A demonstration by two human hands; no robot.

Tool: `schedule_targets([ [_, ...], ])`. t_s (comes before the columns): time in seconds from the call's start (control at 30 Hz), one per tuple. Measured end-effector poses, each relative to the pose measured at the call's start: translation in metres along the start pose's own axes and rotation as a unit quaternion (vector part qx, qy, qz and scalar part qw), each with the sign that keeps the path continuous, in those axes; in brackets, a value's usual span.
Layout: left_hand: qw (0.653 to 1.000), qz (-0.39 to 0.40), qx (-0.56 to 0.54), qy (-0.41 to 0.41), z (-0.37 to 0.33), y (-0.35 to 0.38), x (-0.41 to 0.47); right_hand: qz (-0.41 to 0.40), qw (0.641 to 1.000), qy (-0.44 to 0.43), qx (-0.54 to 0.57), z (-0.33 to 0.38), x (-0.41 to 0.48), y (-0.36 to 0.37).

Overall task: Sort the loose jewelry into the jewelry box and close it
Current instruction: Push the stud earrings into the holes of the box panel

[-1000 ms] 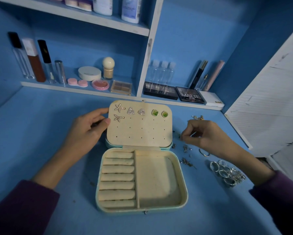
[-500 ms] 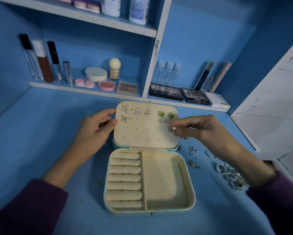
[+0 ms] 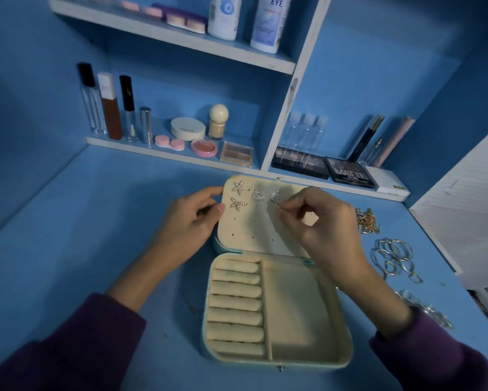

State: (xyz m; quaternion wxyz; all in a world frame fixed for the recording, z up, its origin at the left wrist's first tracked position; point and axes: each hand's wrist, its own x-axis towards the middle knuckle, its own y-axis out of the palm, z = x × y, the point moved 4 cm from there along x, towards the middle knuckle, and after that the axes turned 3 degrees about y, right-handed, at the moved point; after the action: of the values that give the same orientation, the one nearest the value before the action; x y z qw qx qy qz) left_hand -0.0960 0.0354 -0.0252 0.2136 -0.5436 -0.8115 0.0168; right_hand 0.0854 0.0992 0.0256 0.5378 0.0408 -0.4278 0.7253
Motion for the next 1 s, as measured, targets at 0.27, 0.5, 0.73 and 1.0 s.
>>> schedule_targets([
  [0.27, 1.0, -0.005, -0.007, -0.005, 0.0, 0.0, -0.001, -0.084, 0.973, -0.192, -0.101, 0.009, 0.002, 0.022],
  [0.5, 1.0, -0.004, -0.006, -0.004, -0.003, -0.001, -0.001, -0.097, 0.957, -0.232, -0.143, 0.007, -0.001, 0.029],
  [0.73, 1.0, -0.001, -0.008, -0.006, -0.002, -0.001, -0.002, -0.085, 0.95, -0.257, -0.156, 0.007, 0.0, 0.033],
  [1.0, 1.0, 0.011, 0.001, 0.02, -0.002, 0.002, -0.004, -0.056, 0.962, -0.246, -0.104, 0.013, -0.003, 0.033],
])
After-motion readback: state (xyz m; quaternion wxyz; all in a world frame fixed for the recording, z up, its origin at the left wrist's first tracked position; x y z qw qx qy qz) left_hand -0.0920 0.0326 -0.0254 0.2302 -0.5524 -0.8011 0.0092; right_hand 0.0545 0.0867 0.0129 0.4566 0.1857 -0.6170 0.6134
